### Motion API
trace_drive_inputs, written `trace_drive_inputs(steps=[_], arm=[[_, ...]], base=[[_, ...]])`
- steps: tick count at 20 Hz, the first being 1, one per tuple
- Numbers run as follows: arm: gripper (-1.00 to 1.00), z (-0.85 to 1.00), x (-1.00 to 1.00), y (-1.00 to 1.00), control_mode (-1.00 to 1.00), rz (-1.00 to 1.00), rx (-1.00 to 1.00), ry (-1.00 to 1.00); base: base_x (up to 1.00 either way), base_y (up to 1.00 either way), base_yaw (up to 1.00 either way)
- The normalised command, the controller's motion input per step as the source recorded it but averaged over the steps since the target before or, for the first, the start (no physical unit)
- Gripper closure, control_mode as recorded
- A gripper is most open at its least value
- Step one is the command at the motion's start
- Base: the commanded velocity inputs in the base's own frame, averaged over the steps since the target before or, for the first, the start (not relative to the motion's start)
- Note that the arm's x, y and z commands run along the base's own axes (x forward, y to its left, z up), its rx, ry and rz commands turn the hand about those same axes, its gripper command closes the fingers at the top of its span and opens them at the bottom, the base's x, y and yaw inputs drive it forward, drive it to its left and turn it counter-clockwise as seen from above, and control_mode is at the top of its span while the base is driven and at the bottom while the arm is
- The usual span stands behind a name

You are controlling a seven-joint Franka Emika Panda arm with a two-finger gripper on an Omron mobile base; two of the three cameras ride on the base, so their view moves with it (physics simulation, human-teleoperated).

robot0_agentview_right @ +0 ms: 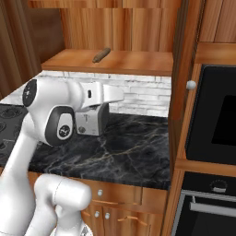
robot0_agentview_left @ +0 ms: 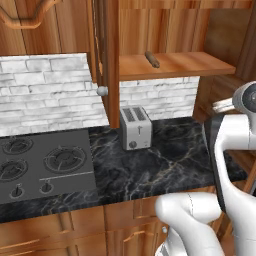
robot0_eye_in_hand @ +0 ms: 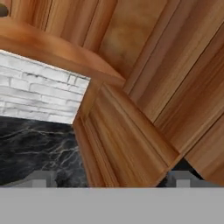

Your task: Open the cabinet, retrieve the rolling pin, and place it next to the meat on the cutting board to prepare for tenderizing.

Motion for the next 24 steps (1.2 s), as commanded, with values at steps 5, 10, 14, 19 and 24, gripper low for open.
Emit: trace_drive_inputs(steps=[5, 10, 14, 19, 24], arm=[[-1.0, 0.22, 0.0, 0.62, -1.0, 0.1, 0.31, -0.1], [-1.0, 0.09, 0.0, 0.6, -1.0, 0.11, 0.27, -0.13], [-1.0, 0.05, 0.0, 0.53, -1.0, 0.1, 0.16, -0.17], [-1.0, 0.12, 0.01, 0.35, -1.0, 0.1, 0.14, -0.21], [-1.0, 0.35, 0.18, 0.19, -1.0, 0.11, 0.14, -0.14]], base=[[0.0, 0.0, 0.0], [0.0, 0.0, 0.0], [0.0, 0.0, 0.0], [0.0, 0.0, 0.0], [0.0, 0.0, 0.0]])
